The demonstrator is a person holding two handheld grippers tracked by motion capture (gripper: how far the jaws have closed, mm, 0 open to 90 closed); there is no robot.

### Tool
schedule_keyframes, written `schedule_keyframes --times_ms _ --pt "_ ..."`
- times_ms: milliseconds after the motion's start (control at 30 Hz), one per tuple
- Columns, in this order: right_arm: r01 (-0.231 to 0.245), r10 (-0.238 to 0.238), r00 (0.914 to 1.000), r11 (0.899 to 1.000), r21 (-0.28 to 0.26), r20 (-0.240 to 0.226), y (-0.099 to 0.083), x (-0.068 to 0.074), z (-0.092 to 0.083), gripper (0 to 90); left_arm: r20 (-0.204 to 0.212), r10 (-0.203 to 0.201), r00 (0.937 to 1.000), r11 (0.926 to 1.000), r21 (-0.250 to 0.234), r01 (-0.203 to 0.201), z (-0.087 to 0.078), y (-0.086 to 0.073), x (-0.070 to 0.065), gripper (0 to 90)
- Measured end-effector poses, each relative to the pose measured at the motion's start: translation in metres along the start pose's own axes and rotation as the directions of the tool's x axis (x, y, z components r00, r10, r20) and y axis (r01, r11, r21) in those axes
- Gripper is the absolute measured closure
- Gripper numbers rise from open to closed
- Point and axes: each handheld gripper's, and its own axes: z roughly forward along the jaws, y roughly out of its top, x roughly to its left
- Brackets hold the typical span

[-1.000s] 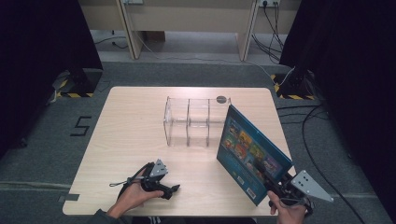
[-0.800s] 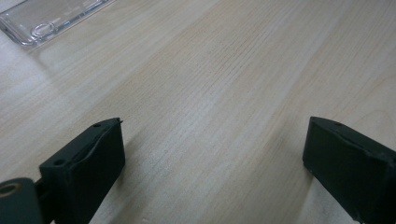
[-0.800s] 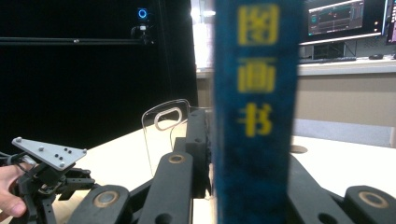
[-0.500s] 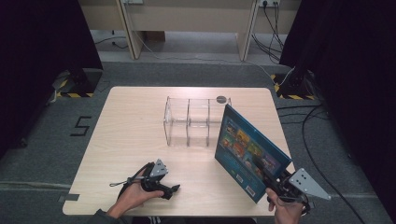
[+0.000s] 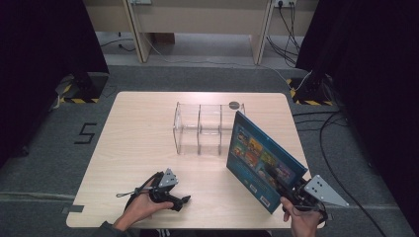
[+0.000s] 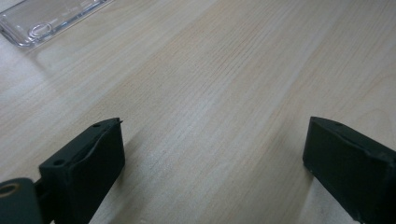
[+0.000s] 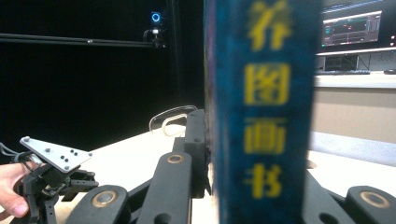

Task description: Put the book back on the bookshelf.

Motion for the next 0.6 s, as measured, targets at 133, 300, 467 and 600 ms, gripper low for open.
schedule_keyframes --times_ms 133,300,467,600 --pt "-0.009 0.009 0.9999 1.0 -0.011 0.007 -0.0003 -0.0024 -0.0014 81.1 0.0 0.0 1.0 1.0 0.0 0.0 0.0 0.0 0.0 4.6" --pt "-0.004 0.004 1.0 1.0 -0.003 0.009 0.0011 -0.0009 -0.0025 81.5 0.0 0.0 1.0 1.0 0.0 0.0 0.0 0.0 0.0 4.6" --pt "-0.029 0.029 0.9996 0.999 0.012 -0.002 0.0033 -0.0033 -0.0037 81.5 0.0 0.0 1.0 1.0 0.0 0.0 0.0 0.0 0.0 4.6" --pt "-0.059 0.059 0.9983 0.998 0.005 0.003 0.003 -0.0043 -0.004 81.5 0.004 0.004 1.0 1.0 0.001 -0.004 0.0 0.0 -0.0001 4.6"
